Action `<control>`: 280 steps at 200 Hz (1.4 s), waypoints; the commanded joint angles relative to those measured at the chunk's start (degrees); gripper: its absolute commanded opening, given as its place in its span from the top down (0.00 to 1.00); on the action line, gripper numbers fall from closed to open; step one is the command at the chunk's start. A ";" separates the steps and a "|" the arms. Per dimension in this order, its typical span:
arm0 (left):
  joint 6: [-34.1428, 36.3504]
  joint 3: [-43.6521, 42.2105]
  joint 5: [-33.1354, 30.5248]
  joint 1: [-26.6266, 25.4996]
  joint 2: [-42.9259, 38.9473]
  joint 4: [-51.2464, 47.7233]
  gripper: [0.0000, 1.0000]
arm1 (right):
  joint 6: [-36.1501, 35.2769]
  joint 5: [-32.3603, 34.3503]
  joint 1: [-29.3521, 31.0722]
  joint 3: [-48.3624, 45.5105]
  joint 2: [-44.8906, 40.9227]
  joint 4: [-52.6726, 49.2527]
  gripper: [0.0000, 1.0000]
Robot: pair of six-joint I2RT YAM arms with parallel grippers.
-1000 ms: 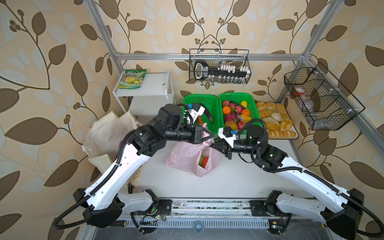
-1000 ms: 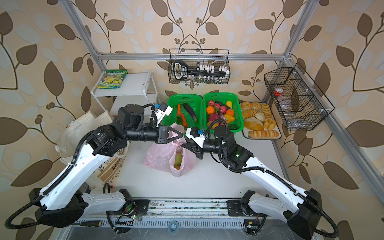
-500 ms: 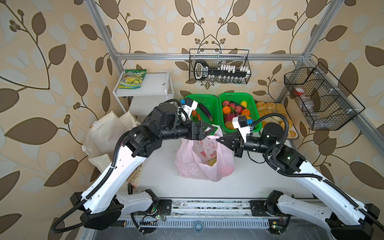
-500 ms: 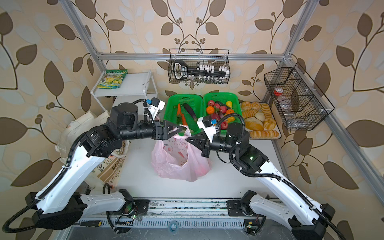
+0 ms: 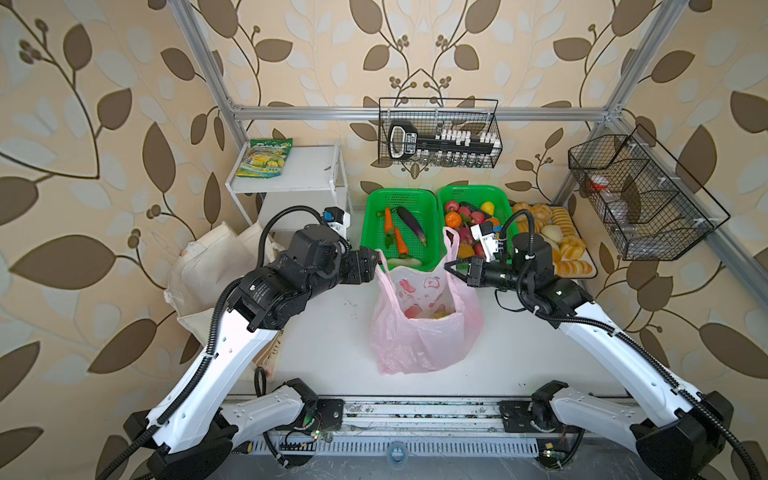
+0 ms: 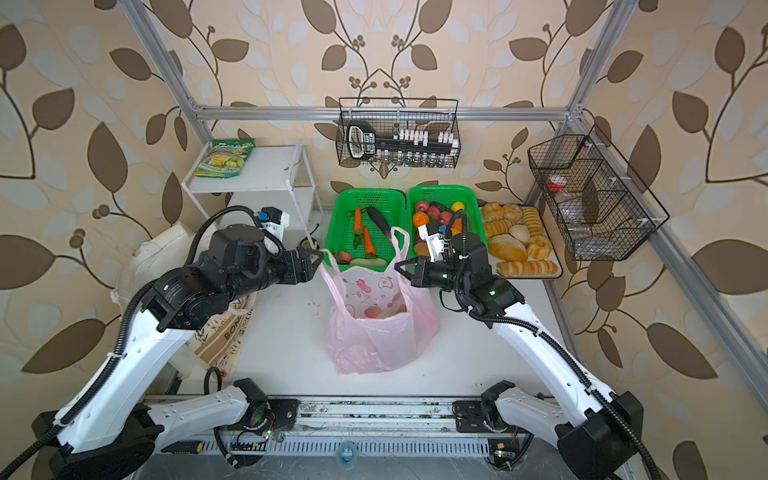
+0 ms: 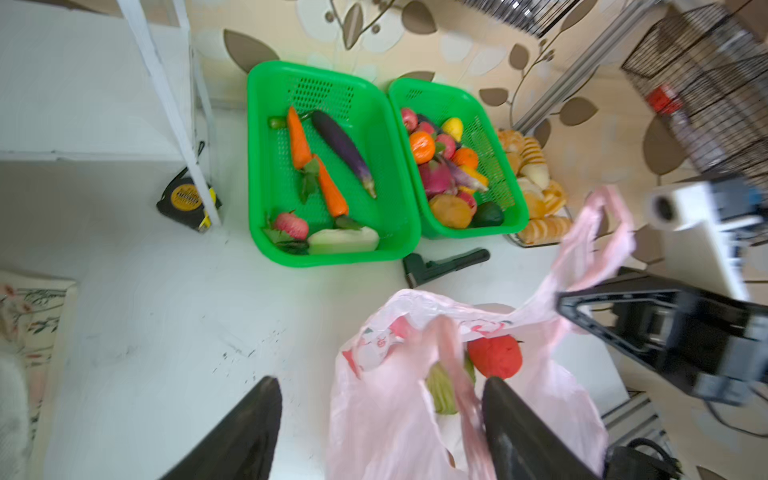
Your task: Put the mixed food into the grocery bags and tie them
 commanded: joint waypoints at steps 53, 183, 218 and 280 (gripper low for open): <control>-0.63 0.07 6.56 0.15 -8.59 8.89 0.25 | -6.60 26.74 12.34 7.88 0.39 -14.43 0.99; -8.11 15.84 37.27 -0.54 14.68 16.88 0.22 | -4.00 19.75 10.93 -0.97 -5.87 -2.94 0.98; -7.98 16.39 36.69 -2.42 18.25 16.74 0.24 | -3.99 19.14 10.89 -1.50 -5.77 -2.17 0.97; -9.40 14.97 39.46 -3.20 21.37 21.84 0.59 | -4.93 17.77 10.88 -1.49 -5.77 -2.23 0.96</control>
